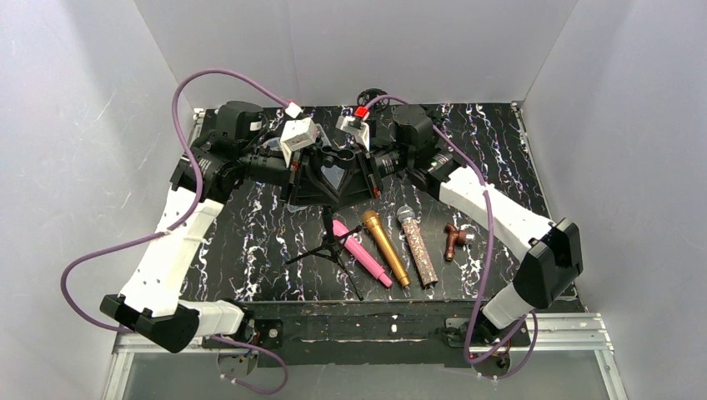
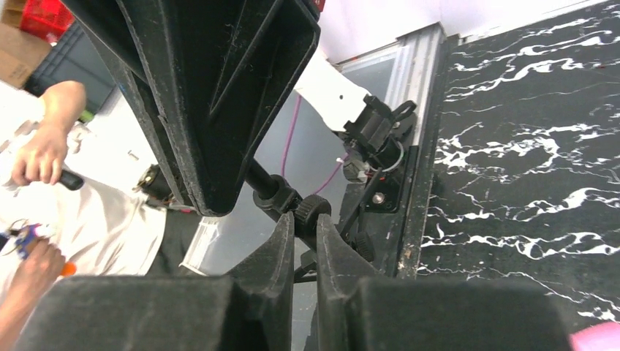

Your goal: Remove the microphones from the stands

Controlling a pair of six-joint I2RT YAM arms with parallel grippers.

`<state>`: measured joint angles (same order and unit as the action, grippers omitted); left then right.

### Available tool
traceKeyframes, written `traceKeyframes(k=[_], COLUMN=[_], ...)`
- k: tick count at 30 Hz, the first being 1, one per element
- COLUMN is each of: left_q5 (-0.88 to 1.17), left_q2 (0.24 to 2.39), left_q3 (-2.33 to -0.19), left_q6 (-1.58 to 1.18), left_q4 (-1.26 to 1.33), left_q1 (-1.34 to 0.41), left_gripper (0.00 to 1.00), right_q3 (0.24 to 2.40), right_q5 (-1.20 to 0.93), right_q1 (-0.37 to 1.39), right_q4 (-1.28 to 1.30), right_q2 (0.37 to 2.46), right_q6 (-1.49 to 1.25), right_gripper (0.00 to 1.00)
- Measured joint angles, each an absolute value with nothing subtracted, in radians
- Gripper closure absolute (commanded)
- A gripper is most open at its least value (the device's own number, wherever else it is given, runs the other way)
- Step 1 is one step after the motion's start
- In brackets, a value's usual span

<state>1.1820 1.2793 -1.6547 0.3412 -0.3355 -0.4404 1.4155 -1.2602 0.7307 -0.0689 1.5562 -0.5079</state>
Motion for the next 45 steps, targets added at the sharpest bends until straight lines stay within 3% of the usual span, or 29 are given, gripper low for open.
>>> traceKeyframes(k=[4, 18, 29, 33, 37, 45], left_q5=[1.145, 1.026, 0.789, 0.784, 0.830, 0.988], left_q2=[1.268, 1.247, 1.254, 1.254, 1.254, 1.266], left_q3=[-1.636, -1.583, -1.540, -1.536, -1.536, -1.623], left_q6=[0.298, 0.186, 0.227, 0.220, 0.194, 0.121], left_q4=[-0.302, -0.178, -0.177, -0.155, -0.136, -0.139], left_q1=[-0.443, -0.456, -0.434, -0.434, -0.434, -0.434], left_gripper=[1.00, 1.00, 1.00, 1.00, 1.00, 1.00], right_q3=[1.409, 1.438, 1.466, 1.463, 1.391, 1.284], right_q5=[-1.191, -0.965, -1.056, -1.045, -1.034, -1.056], right_q1=[0.731, 0.731, 0.729, 0.727, 0.680, 0.585], right_q4=[0.007, 0.304, 0.375, 0.374, 0.302, 0.151], right_q2=[1.515, 1.401, 1.363, 1.357, 1.324, 1.324], right_q6=[-0.406, -0.067, -0.065, -0.066, -0.128, -0.289], right_gripper=[0.99, 0.99, 0.98, 0.78, 0.36, 0.26])
